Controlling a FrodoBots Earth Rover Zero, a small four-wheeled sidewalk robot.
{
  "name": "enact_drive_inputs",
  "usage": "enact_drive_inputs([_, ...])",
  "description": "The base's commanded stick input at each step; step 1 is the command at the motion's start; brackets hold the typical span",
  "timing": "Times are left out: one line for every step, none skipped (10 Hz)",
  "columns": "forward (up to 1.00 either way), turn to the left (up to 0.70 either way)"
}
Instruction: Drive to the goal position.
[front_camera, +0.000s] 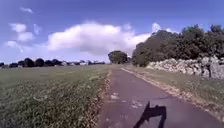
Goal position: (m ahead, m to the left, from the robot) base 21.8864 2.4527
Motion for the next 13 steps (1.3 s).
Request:
enact_drive_inputs([0.7, 0.0])
enact_drive_inputs([0.7, 0.0])
enact_drive_inputs([0.7, 0.0])
enact_drive_inputs([0.7, 0.0])
enact_drive_inputs([0.7, 0.0])
enact_drive_inputs([0.7, 0.0])
enact_drive_inputs([0.7, 0.0])
enact_drive_inputs([0.7, 0.0])
enact_drive_inputs([0.7, 0.0])
enact_drive_inputs([0.7, 0.0])
enact_drive_inputs([0.7, 0.0])
enact_drive_inputs([0.7, 0.0])
enact_drive_inputs([0.7, 0.0])
